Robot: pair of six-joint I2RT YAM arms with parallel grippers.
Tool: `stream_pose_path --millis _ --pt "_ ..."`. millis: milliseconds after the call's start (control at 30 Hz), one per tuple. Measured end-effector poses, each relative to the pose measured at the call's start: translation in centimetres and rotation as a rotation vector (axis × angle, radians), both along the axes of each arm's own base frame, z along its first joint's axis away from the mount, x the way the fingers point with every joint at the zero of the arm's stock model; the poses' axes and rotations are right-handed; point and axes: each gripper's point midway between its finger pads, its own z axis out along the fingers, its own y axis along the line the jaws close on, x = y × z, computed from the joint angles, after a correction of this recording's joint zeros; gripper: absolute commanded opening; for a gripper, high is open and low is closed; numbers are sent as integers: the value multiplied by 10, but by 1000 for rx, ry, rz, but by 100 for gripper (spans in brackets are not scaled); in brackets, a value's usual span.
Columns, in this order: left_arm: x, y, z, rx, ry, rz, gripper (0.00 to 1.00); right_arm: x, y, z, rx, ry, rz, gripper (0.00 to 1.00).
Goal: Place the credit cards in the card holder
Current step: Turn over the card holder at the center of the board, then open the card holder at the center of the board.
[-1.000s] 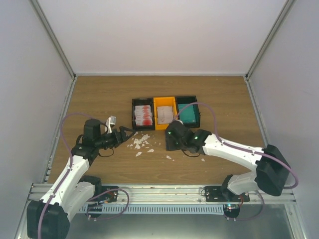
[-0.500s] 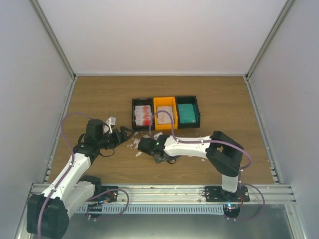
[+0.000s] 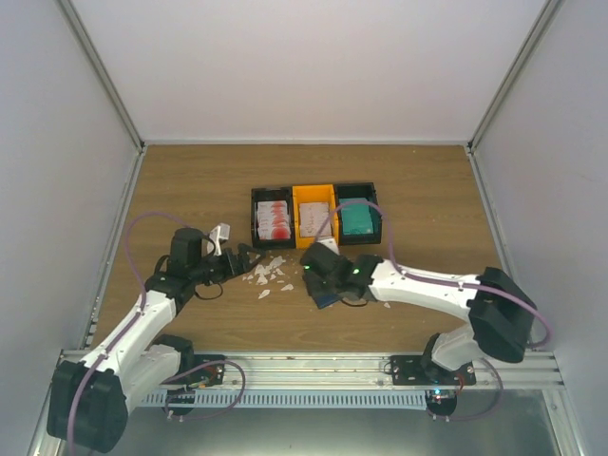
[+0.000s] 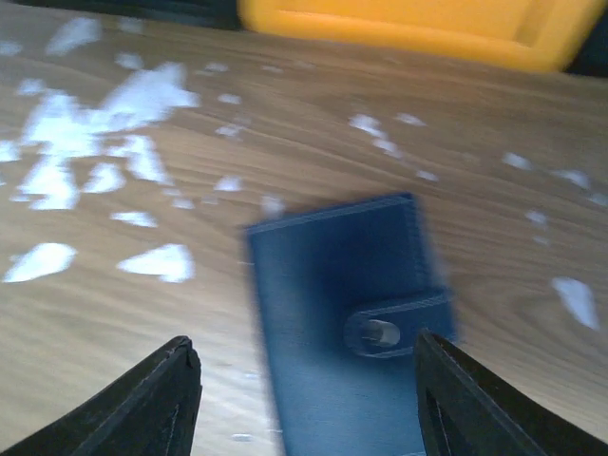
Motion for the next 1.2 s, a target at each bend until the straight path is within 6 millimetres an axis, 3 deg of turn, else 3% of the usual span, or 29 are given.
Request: stream_pose_path --millis 200,300,500,800,1033,1200 --pt "-16 -28 -16 -41 5 -95 99 2 -67 -38 -2 73 -135 40" --pt "-26 -41 -28 -54 38 -135 99 -3 -77 -52 10 117 -143 32" --pt "-35 -59 -49 -81 118 -177 92 -13 -65 -61 99 182 -101 24" --pt "-37 -72 -72 -85 227 -221 74 -29 -36 -70 223 257 -50 23" --pt "-42 -84 -87 -59 287 -259 67 -19 -35 -65 192 223 -85 42" --pt "-38 -94 -90 -38 286 -287 60 -4 -36 -52 160 164 -106 45"
